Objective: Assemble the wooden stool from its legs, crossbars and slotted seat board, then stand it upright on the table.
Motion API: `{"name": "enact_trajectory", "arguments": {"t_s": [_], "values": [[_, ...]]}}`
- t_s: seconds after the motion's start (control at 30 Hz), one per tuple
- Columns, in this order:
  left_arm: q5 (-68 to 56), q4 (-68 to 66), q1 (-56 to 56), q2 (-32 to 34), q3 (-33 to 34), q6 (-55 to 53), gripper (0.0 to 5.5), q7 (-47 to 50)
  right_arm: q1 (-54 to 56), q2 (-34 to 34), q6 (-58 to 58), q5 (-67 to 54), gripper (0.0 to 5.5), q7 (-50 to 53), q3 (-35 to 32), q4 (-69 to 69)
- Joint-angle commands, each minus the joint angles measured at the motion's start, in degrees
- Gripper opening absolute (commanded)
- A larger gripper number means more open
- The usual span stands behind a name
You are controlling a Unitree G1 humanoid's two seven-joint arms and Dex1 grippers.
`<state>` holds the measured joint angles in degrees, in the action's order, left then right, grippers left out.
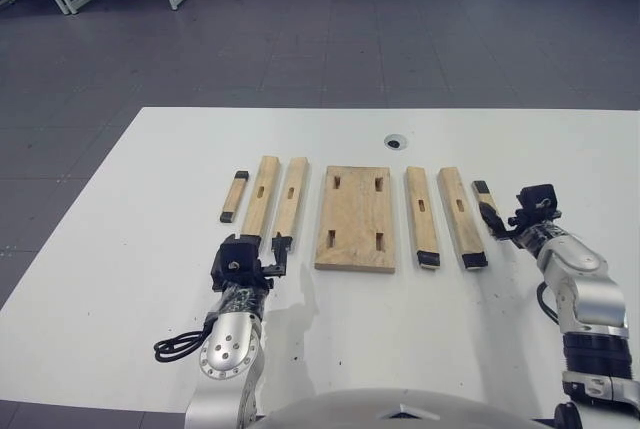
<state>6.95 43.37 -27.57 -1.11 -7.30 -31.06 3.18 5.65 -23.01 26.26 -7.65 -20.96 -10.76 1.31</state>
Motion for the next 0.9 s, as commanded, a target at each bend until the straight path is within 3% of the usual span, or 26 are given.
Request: {"name": "enact_trajectory", "arguments": {"t_s": [0.03, 0.23, 0.47, 0.9], "values": [[-0.31, -1.10, 1.40, 0.35, 0.16, -0.20, 3.97, -0.45, -0.74, 0.85, -2.15, -0.83, 4.04, 1.13, -1.64, 3.73], [-0.60, -1.87, 1.68, 0.64, 0.43, 0.24, 3.97, -0.66, -1.79, 0.89, -3.78, -0.76, 4.04, 0.42, -0.70, 7.12], [-0.68, -1.88, 1.60, 1.08, -0.35, 0.12, 3.97, -0.65, 1.20, 1.21, 2.43, -3.94, 4.04, 1.30, -3.22, 17.82], [-0.58, -1.45, 2.20, 0.46, -0.87, -0.82, 3.97, 0.40, -1.62, -2.12, 2.87, -2.53, 1.63, -3.22, 2.15, 16.19]]}}
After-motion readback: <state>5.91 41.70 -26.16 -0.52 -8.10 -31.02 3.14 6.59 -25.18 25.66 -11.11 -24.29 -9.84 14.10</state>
